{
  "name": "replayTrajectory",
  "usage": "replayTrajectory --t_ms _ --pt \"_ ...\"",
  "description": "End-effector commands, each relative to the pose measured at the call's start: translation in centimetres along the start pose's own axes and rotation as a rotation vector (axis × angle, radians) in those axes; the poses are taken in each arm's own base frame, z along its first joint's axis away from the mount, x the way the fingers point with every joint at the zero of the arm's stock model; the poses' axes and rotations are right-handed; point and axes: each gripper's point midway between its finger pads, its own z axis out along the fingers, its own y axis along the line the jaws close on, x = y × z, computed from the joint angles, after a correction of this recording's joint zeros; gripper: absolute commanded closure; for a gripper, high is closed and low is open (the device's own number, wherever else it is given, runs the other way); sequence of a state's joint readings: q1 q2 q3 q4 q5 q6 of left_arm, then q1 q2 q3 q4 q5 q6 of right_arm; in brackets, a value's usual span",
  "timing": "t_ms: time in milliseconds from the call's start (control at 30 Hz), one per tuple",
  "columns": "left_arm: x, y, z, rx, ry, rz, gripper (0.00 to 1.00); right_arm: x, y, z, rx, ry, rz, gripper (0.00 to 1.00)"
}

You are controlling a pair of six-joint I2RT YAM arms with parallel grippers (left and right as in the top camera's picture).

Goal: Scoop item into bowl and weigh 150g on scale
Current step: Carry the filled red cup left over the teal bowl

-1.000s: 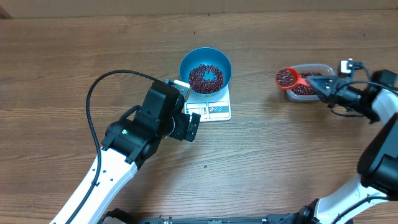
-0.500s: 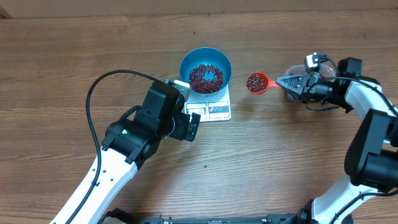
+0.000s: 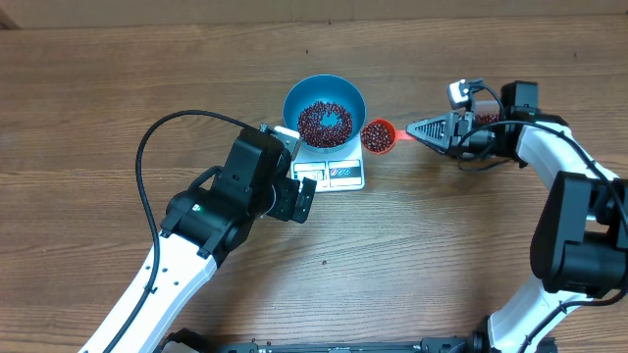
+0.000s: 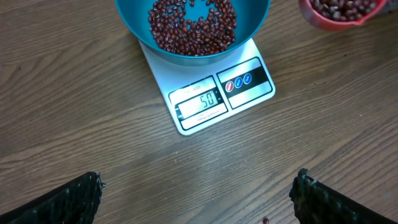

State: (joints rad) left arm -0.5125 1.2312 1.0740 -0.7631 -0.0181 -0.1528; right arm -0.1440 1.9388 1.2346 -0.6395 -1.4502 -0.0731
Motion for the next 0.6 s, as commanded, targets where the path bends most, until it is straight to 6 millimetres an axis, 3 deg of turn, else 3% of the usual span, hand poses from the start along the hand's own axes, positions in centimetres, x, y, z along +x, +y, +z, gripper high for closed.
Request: replayTrajectory --t_ms 0,567 --pt "-0.9 -0.3 -0.5 0.013 -0.025 0.017 0.00 0.1 0.4 0.8 -0.029 0.018 0.055 0.96" --pt "-0.9 -0.3 -0.5 0.013 -0.025 0.017 0.00 -1.6 0.1 4.3 0.041 0.040 0.069 0.96"
